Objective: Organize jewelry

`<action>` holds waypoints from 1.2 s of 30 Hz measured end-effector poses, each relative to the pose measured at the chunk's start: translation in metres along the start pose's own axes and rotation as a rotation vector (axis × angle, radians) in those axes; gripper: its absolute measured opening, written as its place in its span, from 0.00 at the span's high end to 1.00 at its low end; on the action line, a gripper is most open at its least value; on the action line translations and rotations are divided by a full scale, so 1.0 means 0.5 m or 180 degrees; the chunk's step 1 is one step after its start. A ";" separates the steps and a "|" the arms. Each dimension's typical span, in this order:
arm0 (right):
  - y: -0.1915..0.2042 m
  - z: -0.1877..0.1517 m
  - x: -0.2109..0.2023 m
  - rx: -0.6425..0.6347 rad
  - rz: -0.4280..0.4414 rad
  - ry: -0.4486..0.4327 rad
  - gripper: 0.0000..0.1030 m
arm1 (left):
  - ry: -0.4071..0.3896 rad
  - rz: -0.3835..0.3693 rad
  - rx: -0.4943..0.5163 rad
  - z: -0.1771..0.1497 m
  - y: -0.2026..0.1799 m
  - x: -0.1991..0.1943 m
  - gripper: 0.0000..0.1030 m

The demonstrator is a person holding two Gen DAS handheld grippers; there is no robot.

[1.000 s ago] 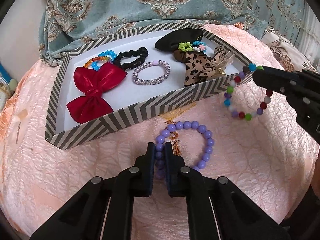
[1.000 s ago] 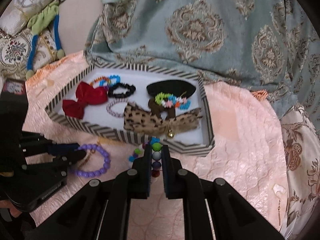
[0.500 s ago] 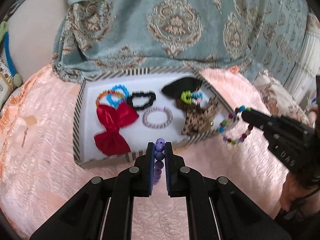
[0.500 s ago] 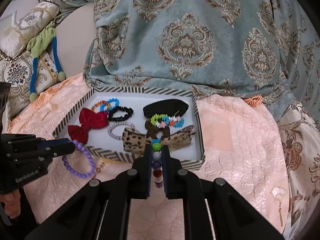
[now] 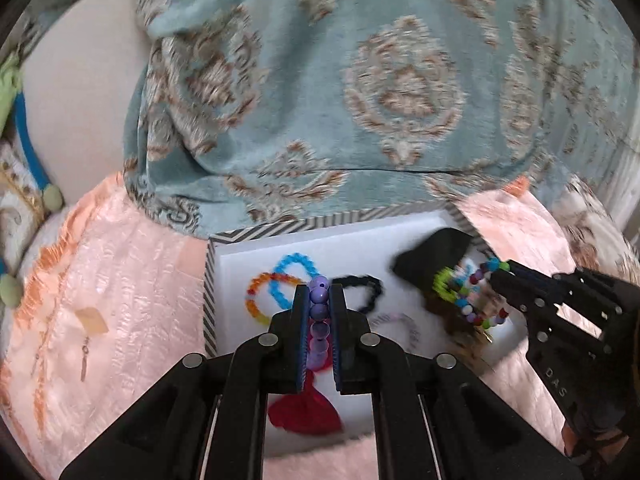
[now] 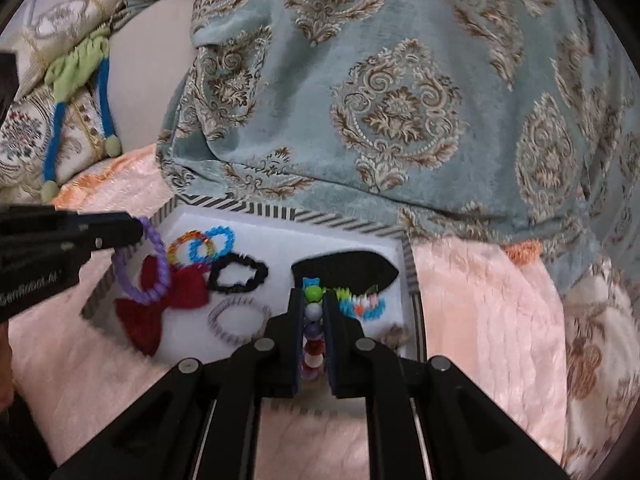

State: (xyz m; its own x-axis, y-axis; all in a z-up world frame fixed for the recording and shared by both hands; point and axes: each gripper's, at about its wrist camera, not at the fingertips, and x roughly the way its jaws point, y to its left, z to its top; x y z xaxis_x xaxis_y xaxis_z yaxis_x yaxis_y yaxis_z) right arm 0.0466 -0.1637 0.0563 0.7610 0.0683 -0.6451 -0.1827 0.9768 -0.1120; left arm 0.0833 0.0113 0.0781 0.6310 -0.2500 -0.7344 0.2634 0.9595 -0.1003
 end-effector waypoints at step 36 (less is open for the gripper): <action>-0.032 0.000 0.104 0.0417 0.0061 0.0333 0.61 | 0.0236 0.0472 -0.0246 -0.037 0.079 0.085 0.51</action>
State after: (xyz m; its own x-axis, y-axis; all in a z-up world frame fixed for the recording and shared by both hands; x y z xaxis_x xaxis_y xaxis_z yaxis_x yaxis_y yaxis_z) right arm 0.0888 -0.1758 0.0245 0.6881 0.0724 -0.7220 -0.1086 0.9941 -0.0038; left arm 0.1067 0.0409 0.0306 0.6024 -0.0974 -0.7922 0.1128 0.9930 -0.0363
